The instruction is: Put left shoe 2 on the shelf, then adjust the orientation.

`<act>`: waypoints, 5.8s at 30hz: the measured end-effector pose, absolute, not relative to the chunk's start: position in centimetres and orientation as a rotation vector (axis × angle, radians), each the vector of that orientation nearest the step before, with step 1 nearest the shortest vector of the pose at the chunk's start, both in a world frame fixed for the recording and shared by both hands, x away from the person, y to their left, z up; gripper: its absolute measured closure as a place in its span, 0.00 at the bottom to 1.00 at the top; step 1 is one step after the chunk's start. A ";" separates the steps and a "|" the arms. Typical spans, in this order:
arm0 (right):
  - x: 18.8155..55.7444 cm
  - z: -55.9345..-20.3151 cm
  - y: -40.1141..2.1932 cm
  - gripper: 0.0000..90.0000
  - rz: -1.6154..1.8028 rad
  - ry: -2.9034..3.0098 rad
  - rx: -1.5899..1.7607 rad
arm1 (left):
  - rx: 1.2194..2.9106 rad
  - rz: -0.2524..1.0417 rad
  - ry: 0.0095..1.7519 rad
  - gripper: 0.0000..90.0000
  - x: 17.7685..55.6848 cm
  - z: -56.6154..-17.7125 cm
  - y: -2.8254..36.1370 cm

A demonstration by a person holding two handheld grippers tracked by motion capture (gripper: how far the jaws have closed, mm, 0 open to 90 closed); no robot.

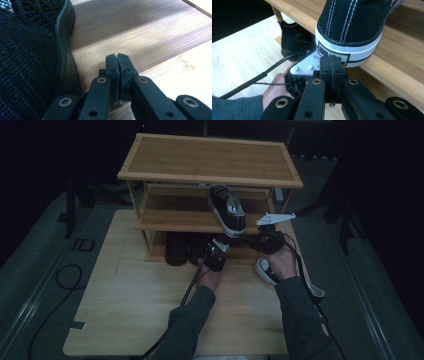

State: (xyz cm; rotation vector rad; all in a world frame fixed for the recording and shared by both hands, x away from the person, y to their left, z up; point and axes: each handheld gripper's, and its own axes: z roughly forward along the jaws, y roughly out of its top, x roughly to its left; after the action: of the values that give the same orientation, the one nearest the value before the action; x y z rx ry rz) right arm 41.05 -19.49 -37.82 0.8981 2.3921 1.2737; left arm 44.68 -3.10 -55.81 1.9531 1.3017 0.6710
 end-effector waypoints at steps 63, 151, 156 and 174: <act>40.5 -36.7 -19.4 0.76 1.198 2.360 0.891 | 1.951 0.667 1.301 0.98 44.7 -55.8 -3.0; 39.8 -47.5 -31.7 0.81 0.730 2.424 1.354 | 1.960 0.661 1.288 0.98 44.7 -55.8 -2.9; 39.7 -47.1 -32.0 0.98 0.753 2.432 1.365 | 1.960 0.662 1.288 0.98 44.7 -55.8 -2.9; 39.0 -46.7 -31.2 1.00 0.845 2.455 1.349 | 1.962 0.667 1.286 0.98 44.7 -55.8 -3.0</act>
State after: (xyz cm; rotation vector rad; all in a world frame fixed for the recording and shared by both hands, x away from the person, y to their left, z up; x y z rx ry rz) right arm 39.04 -31.20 -46.70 1.3492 2.4548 0.8446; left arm 44.70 -2.95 -55.81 1.9621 1.2863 0.6671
